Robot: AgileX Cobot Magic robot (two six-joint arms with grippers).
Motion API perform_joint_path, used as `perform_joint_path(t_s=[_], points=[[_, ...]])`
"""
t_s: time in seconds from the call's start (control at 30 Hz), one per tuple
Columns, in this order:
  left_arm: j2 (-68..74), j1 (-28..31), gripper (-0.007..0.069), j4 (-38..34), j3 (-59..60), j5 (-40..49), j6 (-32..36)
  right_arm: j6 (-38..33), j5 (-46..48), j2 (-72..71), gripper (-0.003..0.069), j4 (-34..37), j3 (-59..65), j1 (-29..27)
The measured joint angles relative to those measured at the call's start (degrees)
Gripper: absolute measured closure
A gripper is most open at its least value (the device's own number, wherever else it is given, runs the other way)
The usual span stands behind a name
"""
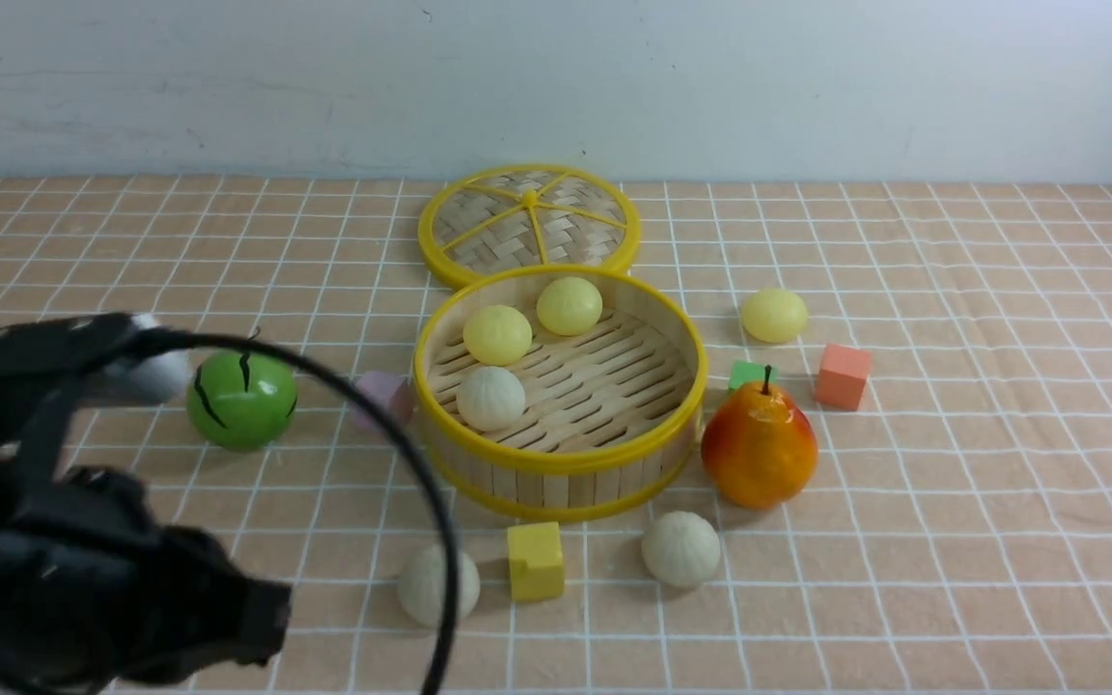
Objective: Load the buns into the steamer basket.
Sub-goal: Use the left arm to grab a steamed stuffed bun
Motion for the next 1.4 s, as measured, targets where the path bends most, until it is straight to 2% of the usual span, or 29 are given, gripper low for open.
perform_joint_path(t_s=[0.1,0.2,0.27,0.43,0.6,0.67,0.73,0.83,1.0,1.4], points=[[12.13,-0.99,0.0638,3.23,-5.57,-0.10,1.61,0.00,0.00,0.00,0.0425,0.00,0.00,0.00],[20.63,-5.56,0.0638,8.03,-10.25,-1.61,0.74,0.00,0.00,0.00,0.0425,-0.05,0.00,0.00],[23.85,-8.08,0.0638,11.09,-11.85,-4.10,-1.37,0.00,0.00,0.00,0.0425,-0.21,0.00,0.00],[28.98,-9.05,0.0633,14.63,-13.68,-7.62,-3.90,0.00,0.00,0.00,0.0425,-0.85,0.00,0.00],[33.09,-9.05,0.0501,15.41,-14.15,-10.49,-3.31,0.00,0.07,0.00,0.0425,-1.52,0.00,0.00],[34.46,-8.97,0.0406,16.05,-14.15,-11.61,-3.26,0.00,0.07,0.00,0.0425,-1.57,0.00,0.00],[35.43,-8.76,0.0348,16.56,-14.15,-12.91,-3.26,0.00,0.07,0.00,0.0424,-1.57,0.00,0.00],[36.60,-8.33,0.0312,16.67,-14.21,-14.44,-3.26,0.00,0.07,0.00,0.0424,-1.72,0.00,0.00],[38.20,-8.10,0.0311,16.94,-14.25,-14.95,-3.26,0.00,0.07,0.00,0.0422,-1.72,0.00,0.00],[42.04,-8.10,0.0396,19.63,-14.37,-17.39,-3.26,0.00,0.07,0.00,0.0421,-1.79,0.00,0.00]])
